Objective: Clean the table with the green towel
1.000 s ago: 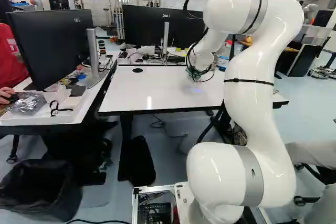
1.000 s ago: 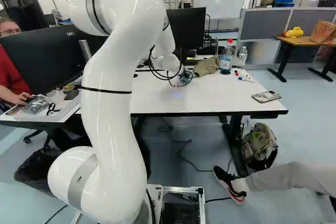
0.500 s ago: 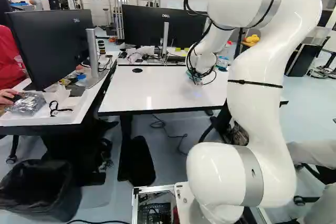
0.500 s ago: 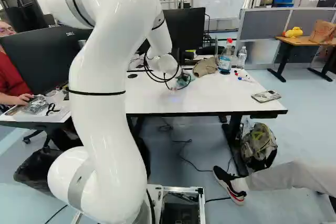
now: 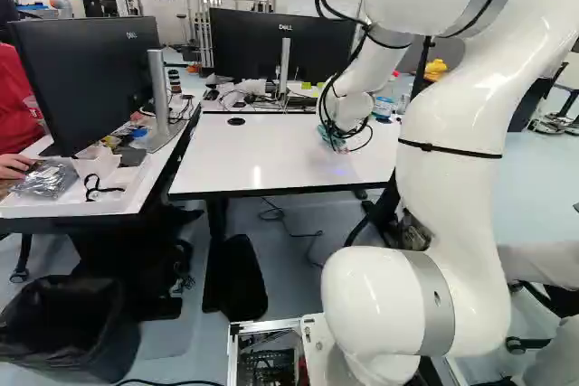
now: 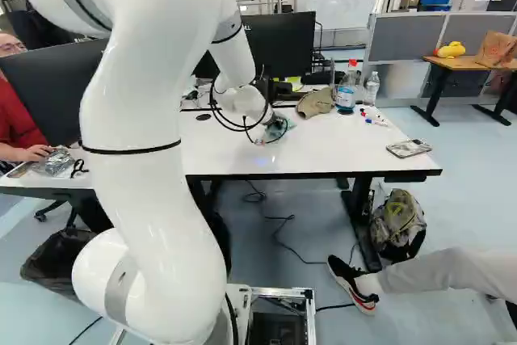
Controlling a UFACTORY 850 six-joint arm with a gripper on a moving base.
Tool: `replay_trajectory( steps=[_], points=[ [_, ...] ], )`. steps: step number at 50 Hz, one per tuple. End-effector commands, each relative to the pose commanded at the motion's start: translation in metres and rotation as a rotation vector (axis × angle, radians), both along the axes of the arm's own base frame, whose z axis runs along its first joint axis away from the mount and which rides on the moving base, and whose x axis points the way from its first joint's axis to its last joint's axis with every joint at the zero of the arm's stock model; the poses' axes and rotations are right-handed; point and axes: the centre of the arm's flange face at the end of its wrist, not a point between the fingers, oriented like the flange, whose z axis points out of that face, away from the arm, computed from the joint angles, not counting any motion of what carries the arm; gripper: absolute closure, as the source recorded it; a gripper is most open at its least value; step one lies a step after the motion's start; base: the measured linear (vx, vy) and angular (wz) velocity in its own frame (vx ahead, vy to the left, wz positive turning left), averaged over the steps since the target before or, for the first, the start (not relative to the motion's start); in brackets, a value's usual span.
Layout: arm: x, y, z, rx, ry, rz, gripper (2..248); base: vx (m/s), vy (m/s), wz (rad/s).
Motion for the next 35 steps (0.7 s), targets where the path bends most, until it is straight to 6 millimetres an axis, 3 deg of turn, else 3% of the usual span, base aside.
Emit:
replay_trajectory(
  steps=[14, 35],
  points=[
    [-0.008, 0.022, 0.001, 0.001, 0.006, 0.037, 202, 0.0, 0.0, 0.0],
    [-0.011, 0.022, 0.012, -0.002, -0.014, 0.038, 202, 0.0, 0.0, 0.0]
  ],
)
